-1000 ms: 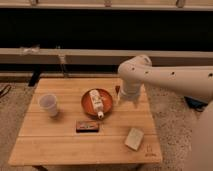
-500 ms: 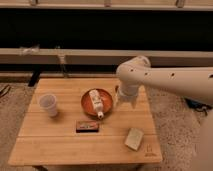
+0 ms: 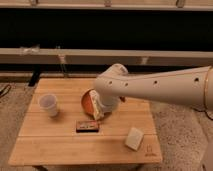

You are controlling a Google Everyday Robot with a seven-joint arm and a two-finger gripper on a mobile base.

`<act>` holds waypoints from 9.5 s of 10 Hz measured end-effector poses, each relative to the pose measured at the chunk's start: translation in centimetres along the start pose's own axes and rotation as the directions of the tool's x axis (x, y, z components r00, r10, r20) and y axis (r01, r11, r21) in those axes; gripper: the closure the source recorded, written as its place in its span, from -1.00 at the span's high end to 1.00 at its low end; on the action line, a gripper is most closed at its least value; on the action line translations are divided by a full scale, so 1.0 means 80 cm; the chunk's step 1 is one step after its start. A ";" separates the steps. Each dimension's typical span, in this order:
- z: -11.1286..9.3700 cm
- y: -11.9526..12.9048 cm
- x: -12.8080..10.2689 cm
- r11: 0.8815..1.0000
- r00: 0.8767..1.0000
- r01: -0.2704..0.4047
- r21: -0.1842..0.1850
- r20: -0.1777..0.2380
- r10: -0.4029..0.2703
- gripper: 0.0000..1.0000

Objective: Place the eraser in the ceramic cup

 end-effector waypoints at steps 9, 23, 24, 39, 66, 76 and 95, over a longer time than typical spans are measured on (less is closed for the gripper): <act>0.057 -0.124 0.018 0.793 0.790 0.609 0.031 0.062 -0.609 0.25; 0.201 -0.104 0.060 0.812 0.790 0.583 -0.011 0.242 -0.564 0.25; 0.206 -0.103 0.062 0.814 0.789 0.581 -0.015 0.253 -0.559 0.25; 0.194 -0.090 0.079 0.814 0.794 0.580 -0.036 0.248 -0.555 -1.00; -0.036 -0.349 0.316 0.743 0.786 0.586 0.324 -0.449 -0.425 -1.00; 0.006 -0.300 0.365 0.823 0.816 0.512 0.245 -0.437 -0.378 -1.00; 0.049 -0.240 0.373 0.885 0.852 0.436 0.167 -0.394 -0.345 0.60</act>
